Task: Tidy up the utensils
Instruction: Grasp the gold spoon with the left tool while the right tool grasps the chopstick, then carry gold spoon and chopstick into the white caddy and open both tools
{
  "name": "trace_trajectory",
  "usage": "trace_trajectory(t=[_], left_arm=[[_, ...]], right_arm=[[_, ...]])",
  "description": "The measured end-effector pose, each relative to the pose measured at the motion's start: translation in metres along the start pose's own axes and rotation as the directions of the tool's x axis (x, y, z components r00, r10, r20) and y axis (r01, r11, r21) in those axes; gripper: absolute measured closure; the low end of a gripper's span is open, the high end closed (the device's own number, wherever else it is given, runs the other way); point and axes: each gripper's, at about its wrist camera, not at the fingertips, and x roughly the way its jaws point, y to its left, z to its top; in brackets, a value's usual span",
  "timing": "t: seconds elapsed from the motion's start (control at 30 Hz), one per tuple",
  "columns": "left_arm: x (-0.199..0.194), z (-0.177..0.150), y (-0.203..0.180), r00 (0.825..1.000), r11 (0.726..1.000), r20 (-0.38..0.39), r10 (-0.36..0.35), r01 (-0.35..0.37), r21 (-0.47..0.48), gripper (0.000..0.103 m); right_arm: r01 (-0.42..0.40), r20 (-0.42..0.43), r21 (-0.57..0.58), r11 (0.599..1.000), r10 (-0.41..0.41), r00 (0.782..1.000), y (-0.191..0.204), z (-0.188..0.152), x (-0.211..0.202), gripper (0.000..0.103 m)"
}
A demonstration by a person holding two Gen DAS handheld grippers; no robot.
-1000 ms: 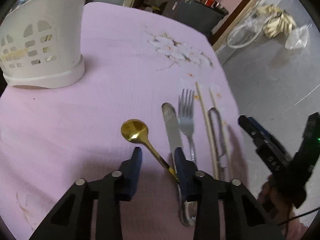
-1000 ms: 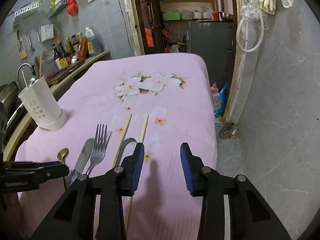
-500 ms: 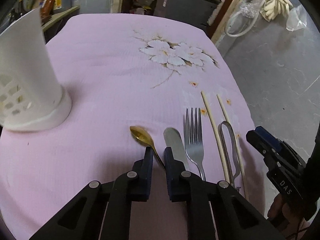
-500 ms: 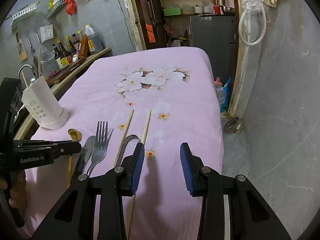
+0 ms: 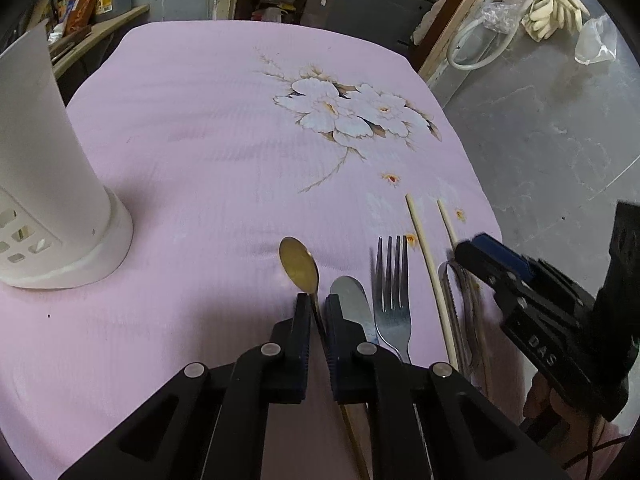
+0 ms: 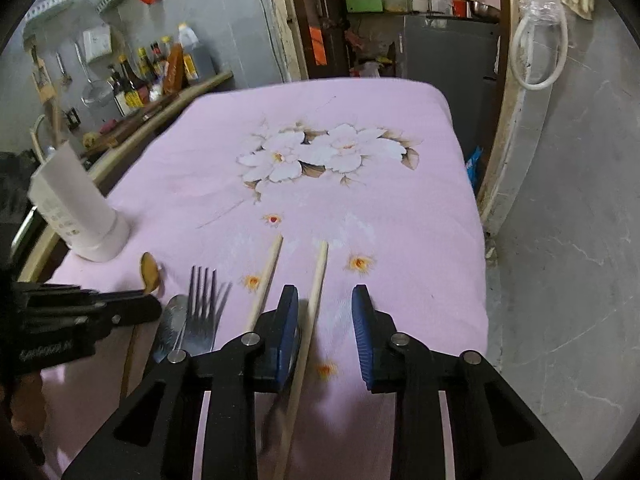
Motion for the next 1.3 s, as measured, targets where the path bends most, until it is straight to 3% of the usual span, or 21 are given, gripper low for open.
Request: trace_trajectory(t=[0.13,0.23,0.27,0.4,0.57,0.77,1.0,1.3], left_arm=[[0.004,0.005,0.000,1.000,1.000,-0.013,-0.007,0.007,0.011,0.095],[0.006,0.008,0.001,1.000,1.000,-0.015,-0.014,0.014,0.006,0.095],[0.006,0.008,0.001,1.000,1.000,-0.014,-0.014,0.014,0.008,0.095],[0.006,0.007,0.001,1.000,1.000,-0.012,-0.013,0.013,0.012,0.096],[-0.002,0.005,0.003,0.999,0.999,0.008,-0.034,0.034,0.020,0.099],[-0.039,0.002,0.011,0.987,0.993,0.118,-0.112,0.107,0.048,0.100],[-0.083,-0.001,0.019,0.959,0.986,0.233,-0.160,0.144,0.083,0.100],[-0.156,0.018,0.047,0.893,0.982,0.409,-0.187,0.165,0.090,0.100]], right_arm=[[0.050,-0.020,-0.013,0.999,-0.050,0.999,0.009,0.006,0.008,0.080],[0.090,-0.021,-0.026,0.996,-0.091,0.996,0.015,0.006,0.008,0.090],[0.087,-0.025,-0.016,0.996,-0.088,0.996,0.014,0.007,0.006,0.097],[0.004,-0.022,0.104,0.995,-0.002,1.000,-0.004,0.008,-0.001,0.099],[-0.076,0.091,0.183,0.980,0.060,0.994,-0.016,0.007,-0.033,0.099],[-0.122,0.220,0.174,0.977,0.082,0.972,-0.012,0.007,-0.073,0.099],[-0.226,0.361,0.200,0.953,0.142,0.922,0.002,0.013,-0.112,0.099],[-0.270,0.519,0.136,0.953,0.163,0.839,0.061,0.038,-0.140,0.099]])
